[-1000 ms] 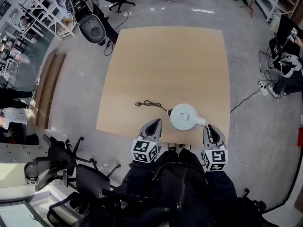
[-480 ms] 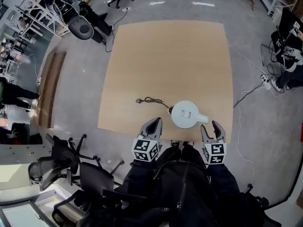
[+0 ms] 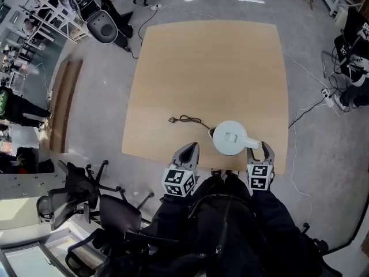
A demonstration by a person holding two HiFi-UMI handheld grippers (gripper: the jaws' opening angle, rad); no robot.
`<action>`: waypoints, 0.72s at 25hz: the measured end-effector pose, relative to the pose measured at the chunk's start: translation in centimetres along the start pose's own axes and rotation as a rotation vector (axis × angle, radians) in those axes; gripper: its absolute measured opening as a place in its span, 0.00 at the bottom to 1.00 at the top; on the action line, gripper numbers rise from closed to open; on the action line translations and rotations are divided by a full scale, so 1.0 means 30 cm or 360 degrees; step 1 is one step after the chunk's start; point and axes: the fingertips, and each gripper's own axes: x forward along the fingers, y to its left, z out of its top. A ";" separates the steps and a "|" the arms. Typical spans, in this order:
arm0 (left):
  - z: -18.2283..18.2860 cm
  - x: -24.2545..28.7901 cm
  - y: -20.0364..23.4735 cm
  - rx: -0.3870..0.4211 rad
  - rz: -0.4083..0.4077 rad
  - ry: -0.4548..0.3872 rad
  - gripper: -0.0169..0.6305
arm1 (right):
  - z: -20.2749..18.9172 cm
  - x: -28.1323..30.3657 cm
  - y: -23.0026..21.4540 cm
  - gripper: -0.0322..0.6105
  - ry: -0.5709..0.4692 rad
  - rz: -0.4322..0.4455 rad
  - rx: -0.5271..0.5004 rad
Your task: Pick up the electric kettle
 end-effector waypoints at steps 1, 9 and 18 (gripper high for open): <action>-0.001 -0.002 0.003 -0.0002 0.0003 0.0000 0.02 | -0.004 0.010 -0.004 0.39 0.0008 -0.0032 -0.0005; -0.007 -0.007 0.031 -0.0010 0.0036 -0.0003 0.02 | 0.006 0.064 -0.020 0.39 0.0012 -0.0152 0.0007; -0.013 0.003 0.044 -0.0007 0.0044 0.0012 0.02 | 0.029 0.095 -0.045 0.39 -0.0009 -0.0241 0.0007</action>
